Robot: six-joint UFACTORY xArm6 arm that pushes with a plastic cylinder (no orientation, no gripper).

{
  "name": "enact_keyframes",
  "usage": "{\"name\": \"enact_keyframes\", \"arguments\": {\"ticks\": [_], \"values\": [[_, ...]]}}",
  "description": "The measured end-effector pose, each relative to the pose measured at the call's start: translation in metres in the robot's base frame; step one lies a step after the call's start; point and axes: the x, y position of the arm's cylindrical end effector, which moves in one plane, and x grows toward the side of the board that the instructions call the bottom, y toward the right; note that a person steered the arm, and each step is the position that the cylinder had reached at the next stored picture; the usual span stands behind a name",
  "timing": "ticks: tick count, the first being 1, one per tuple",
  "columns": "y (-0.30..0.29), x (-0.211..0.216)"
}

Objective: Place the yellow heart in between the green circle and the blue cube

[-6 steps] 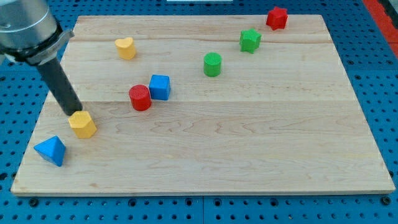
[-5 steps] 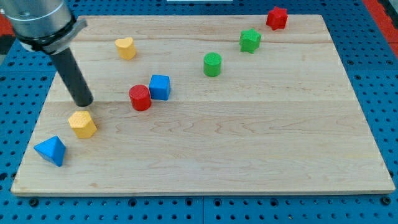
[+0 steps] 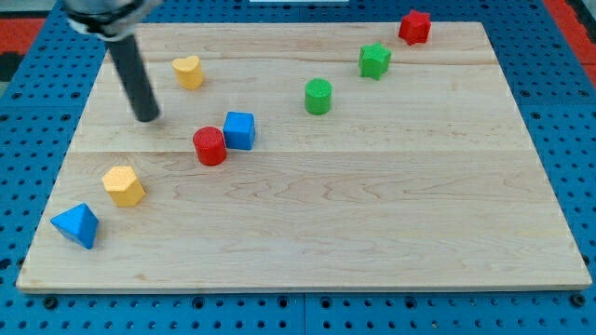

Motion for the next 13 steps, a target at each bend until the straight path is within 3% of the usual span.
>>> {"name": "enact_keyframes", "arguments": {"ticks": [1,2,5,7,11,13], "values": [[-0.009,-0.069],[0.033,-0.105],[0.054,-0.128],[0.054,-0.128],[0.045,-0.072],[0.104,-0.05]]}}
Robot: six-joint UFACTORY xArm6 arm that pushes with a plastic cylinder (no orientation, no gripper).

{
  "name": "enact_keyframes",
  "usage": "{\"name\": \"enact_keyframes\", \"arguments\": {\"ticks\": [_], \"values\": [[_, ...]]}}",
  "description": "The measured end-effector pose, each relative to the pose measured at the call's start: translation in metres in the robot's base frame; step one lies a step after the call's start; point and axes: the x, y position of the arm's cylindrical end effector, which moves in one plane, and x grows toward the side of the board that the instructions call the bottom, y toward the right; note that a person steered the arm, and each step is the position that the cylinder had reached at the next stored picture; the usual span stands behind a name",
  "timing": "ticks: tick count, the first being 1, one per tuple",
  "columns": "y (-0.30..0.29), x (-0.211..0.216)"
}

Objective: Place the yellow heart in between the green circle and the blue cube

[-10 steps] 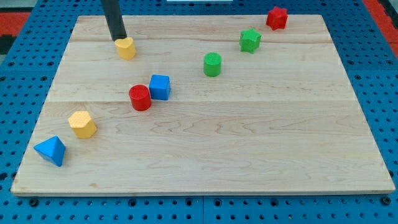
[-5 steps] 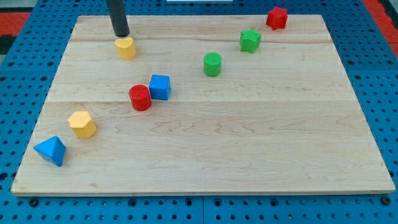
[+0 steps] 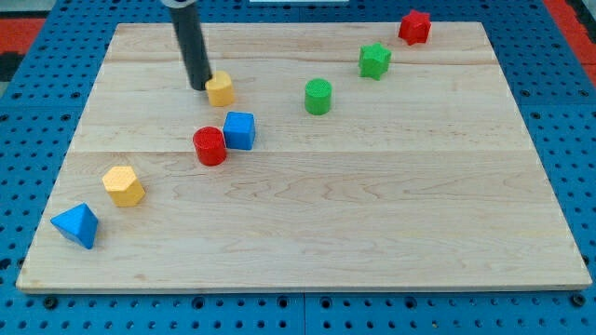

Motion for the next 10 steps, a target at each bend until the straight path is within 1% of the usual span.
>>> {"name": "enact_keyframes", "arguments": {"ticks": [1,2,6,7,9,10], "values": [[0.006,-0.004],[0.026,0.007],[0.049,0.008],[0.06,0.017],[0.065,0.038],[0.065,0.031]]}}
